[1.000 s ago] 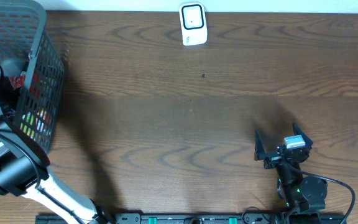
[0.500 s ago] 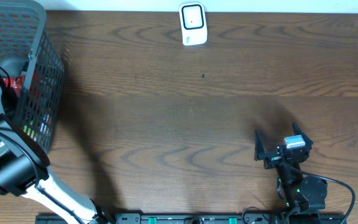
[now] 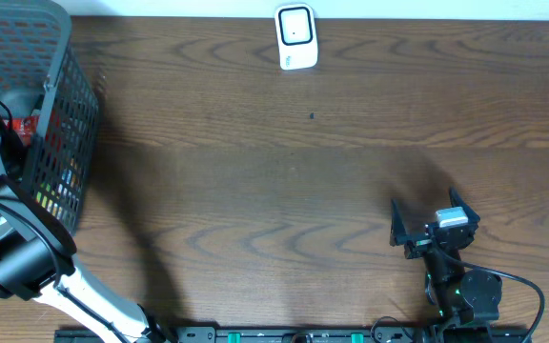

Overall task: Scan the item barcode
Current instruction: 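Grasp the green juice carton with the left gripper and lift it, then carry the green carton to the scanner, barcode facing it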

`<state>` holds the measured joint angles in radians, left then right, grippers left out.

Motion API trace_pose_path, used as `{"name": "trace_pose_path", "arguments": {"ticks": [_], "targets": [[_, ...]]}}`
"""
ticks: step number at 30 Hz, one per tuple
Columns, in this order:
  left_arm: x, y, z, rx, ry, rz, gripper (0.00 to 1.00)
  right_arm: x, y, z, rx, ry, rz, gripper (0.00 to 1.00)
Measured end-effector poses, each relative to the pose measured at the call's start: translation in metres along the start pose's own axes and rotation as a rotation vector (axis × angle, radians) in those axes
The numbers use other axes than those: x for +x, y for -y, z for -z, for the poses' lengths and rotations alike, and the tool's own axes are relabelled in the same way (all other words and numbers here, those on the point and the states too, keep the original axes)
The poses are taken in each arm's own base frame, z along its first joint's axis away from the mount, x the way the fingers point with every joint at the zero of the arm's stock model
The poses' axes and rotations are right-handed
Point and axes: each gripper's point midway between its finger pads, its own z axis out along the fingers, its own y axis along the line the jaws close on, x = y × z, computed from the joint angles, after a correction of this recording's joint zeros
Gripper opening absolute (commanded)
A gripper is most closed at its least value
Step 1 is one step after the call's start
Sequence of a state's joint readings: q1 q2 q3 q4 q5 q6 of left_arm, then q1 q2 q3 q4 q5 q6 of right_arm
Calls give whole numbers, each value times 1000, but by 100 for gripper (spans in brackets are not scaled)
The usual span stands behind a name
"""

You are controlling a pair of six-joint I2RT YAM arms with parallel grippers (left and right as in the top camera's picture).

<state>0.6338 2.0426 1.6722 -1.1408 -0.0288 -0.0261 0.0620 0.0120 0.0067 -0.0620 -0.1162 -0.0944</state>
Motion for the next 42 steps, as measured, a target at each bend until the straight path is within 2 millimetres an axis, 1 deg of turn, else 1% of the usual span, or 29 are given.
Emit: {"name": "trace_pose_path", "arguments": {"ticks": [4,8,10,12,15,16,19,22,23,25,26,27,28,30,31,33,34,35,36,38,42], "targets": [[-13,1,16,14,63,5,33,0,0,0,0,0,0,99],[-28,1,49,32,186,15,33,0,0,0,0,0,0,99],[-37,0,76,45,288,22,33,0,0,0,0,0,0,99],[-43,-1,107,59,396,30,33,0,0,0,0,0,0,99],[-49,-4,161,76,577,41,33,0,0,0,0,0,0,99],[-49,-5,181,83,644,44,33,0,0,0,0,0,0,99],[-39,-3,241,107,826,38,33,0,0,0,0,0,0,99],[-20,13,295,147,983,2,33,0,0,0,0,0,0,99],[-10,22,314,170,1036,-22,33,0,0,0,0,0,0,99],[11,42,342,220,1109,-70,33,0,0,0,0,0,0,99],[19,50,350,240,1127,-90,33,0,0,0,0,0,0,99],[34,63,363,285,1155,-120,33,0,0,0,0,0,0,99],[47,76,370,320,1163,-148,33,0,0,0,0,0,0,99],[72,101,374,387,1141,-203,33,0,0,0,0,0,0,99],[86,116,371,421,1110,-241,33,0,0,0,0,0,0,99],[112,147,358,474,1026,-319,33,0,0,0,0,0,0,99],[125,166,349,498,972,-369,33,0,0,0,0,0,0,99],[132,179,342,513,938,-400,33,0,0,0,0,0,0,99],[141,196,333,524,897,-438,33,0,0,0,0,0,0,99],[157,229,308,532,802,-505,33,0,0,0,0,0,0,99],[188,295,249,494,625,-636,33,0,0,0,0,0,0,99]]}}
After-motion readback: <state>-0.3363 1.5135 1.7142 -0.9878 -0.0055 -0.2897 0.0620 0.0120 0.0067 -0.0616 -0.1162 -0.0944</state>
